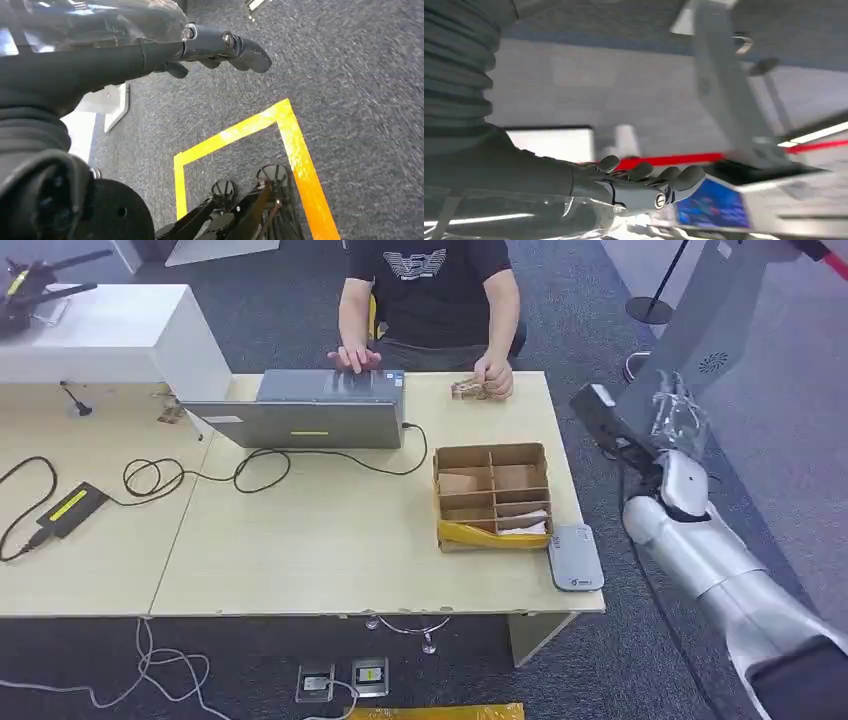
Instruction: Pass the card to the sensor for recognition and then transmit it.
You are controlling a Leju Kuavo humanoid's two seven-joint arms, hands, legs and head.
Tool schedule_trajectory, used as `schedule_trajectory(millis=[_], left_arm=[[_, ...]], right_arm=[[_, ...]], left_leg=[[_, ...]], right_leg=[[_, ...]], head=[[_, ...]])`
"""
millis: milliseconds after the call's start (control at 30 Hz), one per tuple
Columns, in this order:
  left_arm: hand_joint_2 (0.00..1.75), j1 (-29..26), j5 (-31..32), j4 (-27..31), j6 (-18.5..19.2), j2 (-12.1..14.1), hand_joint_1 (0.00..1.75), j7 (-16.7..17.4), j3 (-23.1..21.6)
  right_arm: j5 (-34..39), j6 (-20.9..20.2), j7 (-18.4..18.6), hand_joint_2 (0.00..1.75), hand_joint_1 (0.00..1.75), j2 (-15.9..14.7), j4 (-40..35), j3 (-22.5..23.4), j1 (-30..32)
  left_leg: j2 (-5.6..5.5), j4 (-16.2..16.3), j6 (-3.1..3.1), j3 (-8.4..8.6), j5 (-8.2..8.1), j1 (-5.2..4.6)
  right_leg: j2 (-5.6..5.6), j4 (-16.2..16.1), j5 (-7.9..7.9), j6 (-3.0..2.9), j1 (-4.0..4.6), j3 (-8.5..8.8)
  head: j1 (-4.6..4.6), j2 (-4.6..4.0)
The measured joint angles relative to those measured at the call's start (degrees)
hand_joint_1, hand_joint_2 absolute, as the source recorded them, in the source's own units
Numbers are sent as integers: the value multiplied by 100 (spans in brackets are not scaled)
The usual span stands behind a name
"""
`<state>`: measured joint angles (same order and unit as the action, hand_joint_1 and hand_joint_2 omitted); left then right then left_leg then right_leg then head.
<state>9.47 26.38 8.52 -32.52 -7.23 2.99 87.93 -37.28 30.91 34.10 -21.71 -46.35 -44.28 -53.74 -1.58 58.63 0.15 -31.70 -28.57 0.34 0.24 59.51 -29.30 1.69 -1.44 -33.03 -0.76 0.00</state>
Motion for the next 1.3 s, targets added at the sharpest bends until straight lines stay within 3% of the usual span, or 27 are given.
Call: schedule_trajectory(millis=[100, 233, 400, 467, 567, 633, 700, 933, 1300], left_arm=[[0, -56, -87, 0, -20, 0, 0, 2, 9], [0, -83, -238, 0, -66, 0, 0, 24, 11], [0, -83, -324, 0, -101, 0, 0, 26, 11], [0, -68, -502, 0, -142, -2, 0, 26, 11], [0, -70, -767, 0, -221, -7, 0, 17, 11], [0, -84, -833, 0, -242, -17, 0, 13, 11], [0, -91, -837, 0, -251, -15, 0, 13, 13], [0, -74, -837, 0, -256, -17, 0, 11, 13], [0, -64, -870, 0, -262, -17, 0, 4, 13]], right_arm=[[988, 151, 185, 175, 0, -428, 411, 350, 178], [2337, 492, -294, 175, 0, -876, 898, 894, 730], [2808, 623, -591, 175, 0, -1173, 1421, 1403, 1220], [3370, 714, -675, 175, 0, -1241, 1601, 1623, 1431], [4682, 783, -1345, 175, 0, -1274, 1890, 2099, 2065], [5162, 778, -1904, 175, 0, -1226, 2132, 2454, 2481], [5225, 778, -2048, 175, 0, -1189, 2304, 2702, 2691], [5206, 778, -1970, 175, 0, -1151, 2778, 3346, 2896], [5236, 758, -1911, 175, 0, -1116, 3086, 3770, 2916]], left_leg=[[-5, 1, 1, -1, -1, 1], [-4, 0, 12, -7, -10, 0], [14, 0, 7, -10, -14, 1], [14, -1, 6, 3, -14, 5], [-24, -2, 6, -2, -15, 21], [-28, -3, 6, -16, -15, 18], [-4, -3, -1, -15, -19, 17], [9, -4, 0, -5, -19, 17], [11, -3, 0, -3, -19, 17]], right_leg=[[-8, -10, 0, 0, 1, 6], [-10, -15, 0, 1, 0, 6], [12, -16, -1, 2, 1, -5], [15, -21, -3, 1, 7, 1], [-27, -27, -12, -5, 23, 30], [-29, -24, -12, -5, 17, 18], [-7, -24, -10, -6, 17, 6], [1, -24, -9, -5, 17, 13], [9, -24, -8, -5, 17, 14]], head=[[-2, 0], [4, 0], [7, 0], [4, 0], [-2, 0], [4, 0], [7, 0], [2, 0], [2, 2]])
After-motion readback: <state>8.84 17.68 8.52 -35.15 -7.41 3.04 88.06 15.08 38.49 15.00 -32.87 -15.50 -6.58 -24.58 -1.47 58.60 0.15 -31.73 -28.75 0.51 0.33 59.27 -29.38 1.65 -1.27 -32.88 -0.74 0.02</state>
